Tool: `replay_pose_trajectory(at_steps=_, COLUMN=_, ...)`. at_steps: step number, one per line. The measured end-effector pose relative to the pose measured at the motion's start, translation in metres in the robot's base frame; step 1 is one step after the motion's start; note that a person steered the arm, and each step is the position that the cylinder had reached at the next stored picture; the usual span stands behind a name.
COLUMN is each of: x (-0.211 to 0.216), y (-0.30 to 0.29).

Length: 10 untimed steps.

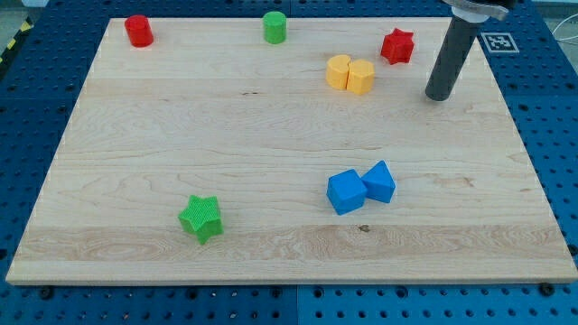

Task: Move your arm closer to the red star

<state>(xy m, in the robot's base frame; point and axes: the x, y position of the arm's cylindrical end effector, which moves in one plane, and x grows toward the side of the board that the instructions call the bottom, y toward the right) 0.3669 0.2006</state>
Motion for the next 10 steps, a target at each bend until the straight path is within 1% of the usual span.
replay_pose_trajectory(at_steps=5, x=-0.015, y=-0.011)
replay_pose_trajectory(at_steps=6, x=-0.027, y=-0.012)
replay_pose_trajectory(at_steps=7, x=-0.037, y=-0.019)
replay_pose_trajectory(at_steps=9, x=-0.040, y=-0.037)
replay_pose_trajectory(at_steps=10, x=-0.049, y=-0.045)
